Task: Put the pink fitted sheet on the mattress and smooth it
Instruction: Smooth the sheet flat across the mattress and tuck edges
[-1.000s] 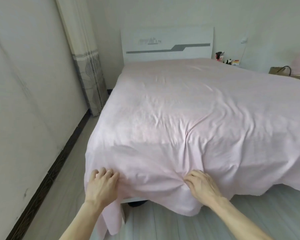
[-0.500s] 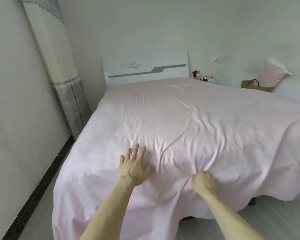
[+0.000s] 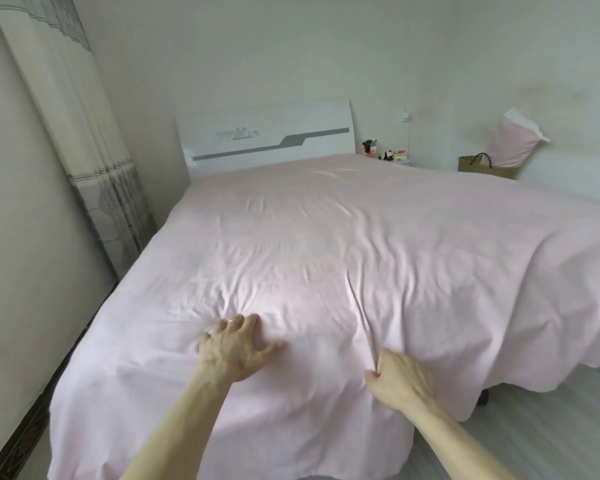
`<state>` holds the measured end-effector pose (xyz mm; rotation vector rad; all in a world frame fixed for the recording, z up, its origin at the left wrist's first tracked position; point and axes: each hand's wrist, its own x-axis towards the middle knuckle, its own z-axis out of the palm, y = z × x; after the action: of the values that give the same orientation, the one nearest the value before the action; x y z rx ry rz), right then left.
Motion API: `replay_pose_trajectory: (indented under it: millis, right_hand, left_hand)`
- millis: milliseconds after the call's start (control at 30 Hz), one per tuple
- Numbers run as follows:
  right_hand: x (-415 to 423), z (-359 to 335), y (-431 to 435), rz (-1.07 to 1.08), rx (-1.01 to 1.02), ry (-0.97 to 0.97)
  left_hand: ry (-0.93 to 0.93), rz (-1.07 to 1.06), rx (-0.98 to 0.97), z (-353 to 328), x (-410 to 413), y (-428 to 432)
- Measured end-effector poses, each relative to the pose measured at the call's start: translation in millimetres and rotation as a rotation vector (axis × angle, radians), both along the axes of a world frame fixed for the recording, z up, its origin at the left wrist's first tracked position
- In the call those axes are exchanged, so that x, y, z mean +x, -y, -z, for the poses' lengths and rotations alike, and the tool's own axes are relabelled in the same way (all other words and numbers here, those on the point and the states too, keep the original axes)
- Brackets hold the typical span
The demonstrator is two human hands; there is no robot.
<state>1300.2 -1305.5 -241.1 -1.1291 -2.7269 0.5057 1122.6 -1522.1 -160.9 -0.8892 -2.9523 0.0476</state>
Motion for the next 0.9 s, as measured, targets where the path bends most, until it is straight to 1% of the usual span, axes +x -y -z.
replay_pose_trajectory:
  millis: [67, 133, 200, 267, 333, 367, 433, 467, 500, 533, 600, 667, 733, 833, 867, 900]
  right_hand:
    - [-11, -16, -5, 0.068, 0.07, -0.237]
    - [-32, -32, -14, 0.097, 0.197, -0.475]
    - [-67, -42, -20, 0.024, 0.344, -0.635]
    - [-106, -54, -21, -0.077, 0.429, -0.697]
    - [-158, -64, -19, -0.168, 0.46, -0.65]
    - [-180, -69, -13, -0.225, 0.434, -0.579]
    - [-213, -70, -15, -0.357, 0.339, -0.361]
    - [-216, -66, -19, -0.409, 0.292, -0.248]
    - [-212, -59, -30, -0.416, 0.257, -0.176]
    - [-207, -58, -48, -0.352, 0.229, -0.138]
    - [-182, -53, -86, -0.131, 0.244, -0.071]
    - [-158, -61, -123, 0.087, 0.153, 0.09]
    - [-140, -78, -140, 0.254, 0.007, 0.223]
    - [-137, -101, -134, 0.437, -0.102, 0.291]
    - [-142, -107, -125, 0.463, -0.101, 0.291]
    - [-150, -112, -113, 0.437, -0.087, 0.261]
  left_hand:
    - [-0.085, 0.02, 0.05, -22, -13, -9]
    - [-0.199, 0.028, 0.191, -38, -32, -22]
    - [-0.234, 0.009, 0.306, -40, -61, -40]
    - [-0.195, 0.017, 0.305, -38, -93, -62]
    - [-0.107, 0.034, 0.306, -28, -131, -87]
    - [-0.038, 0.024, 0.301, -19, -146, -94]
    - [0.117, -0.01, 0.277, 7, -167, -105]
    - [0.151, -0.024, 0.266, 19, -167, -104]
    - [0.165, -0.037, 0.264, 27, -165, -104]
    - [0.179, -0.041, 0.261, 25, -168, -108]
    - [0.194, -0.047, 0.242, 16, -168, -111]
    - [0.247, -0.061, 0.205, 7, -163, -111]
    - [0.29, -0.059, 0.186, -3, -155, -106]
    - [0.338, -0.069, 0.092, -14, -150, -96]
    - [0.338, -0.069, 0.081, -15, -145, -93]
    - [0.342, -0.07, 0.065, -18, -143, -93]
